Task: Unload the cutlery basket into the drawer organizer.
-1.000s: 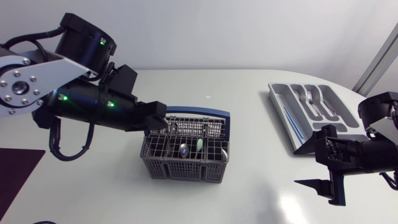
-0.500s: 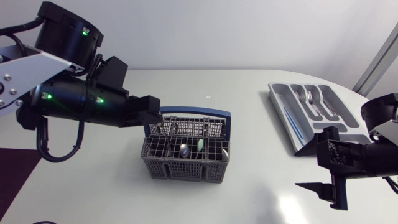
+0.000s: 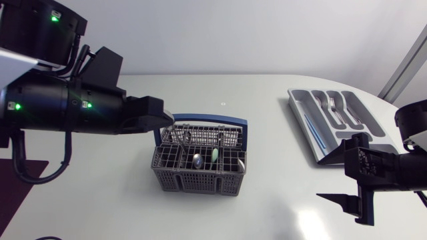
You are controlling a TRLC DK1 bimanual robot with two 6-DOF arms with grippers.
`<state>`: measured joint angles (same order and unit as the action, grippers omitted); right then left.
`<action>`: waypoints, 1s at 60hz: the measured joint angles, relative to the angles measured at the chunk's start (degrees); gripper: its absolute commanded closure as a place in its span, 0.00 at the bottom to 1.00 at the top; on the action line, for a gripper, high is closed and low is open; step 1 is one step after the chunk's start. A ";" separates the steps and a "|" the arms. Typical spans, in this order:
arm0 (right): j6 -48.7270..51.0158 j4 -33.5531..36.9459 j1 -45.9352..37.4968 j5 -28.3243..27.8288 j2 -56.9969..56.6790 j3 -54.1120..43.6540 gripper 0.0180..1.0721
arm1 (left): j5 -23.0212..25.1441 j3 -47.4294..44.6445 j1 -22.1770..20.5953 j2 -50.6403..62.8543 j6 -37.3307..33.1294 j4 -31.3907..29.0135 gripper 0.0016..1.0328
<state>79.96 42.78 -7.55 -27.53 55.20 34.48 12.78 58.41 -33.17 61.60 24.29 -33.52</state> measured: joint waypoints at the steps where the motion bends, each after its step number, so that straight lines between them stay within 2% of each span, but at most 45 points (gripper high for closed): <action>1: -0.15 0.13 0.00 -0.28 -0.15 0.00 0.12 | -0.09 0.00 -0.35 -0.22 0.13 0.00 0.96; 12: -3.17 3.02 0.50 -2.84 -3.02 1.16 0.12 | -2.78 0.02 -6.32 -1.79 1.88 0.00 0.96; 38: -20.74 5.79 14.93 -6.01 -7.21 8.98 0.14 | -5.46 0.59 -18.78 -0.85 4.70 2.64 0.95; 47: -26.71 5.92 20.76 -8.04 -7.19 9.70 0.14 | -6.03 0.92 -21.38 2.32 5.77 4.35 0.95; 60: -34.53 4.76 28.11 -10.47 -5.11 11.45 0.21 | -6.27 2.32 -22.49 6.34 6.73 6.05 0.95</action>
<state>45.43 47.55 20.56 -38.00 50.09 45.93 6.50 60.73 -55.66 67.94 31.03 -27.46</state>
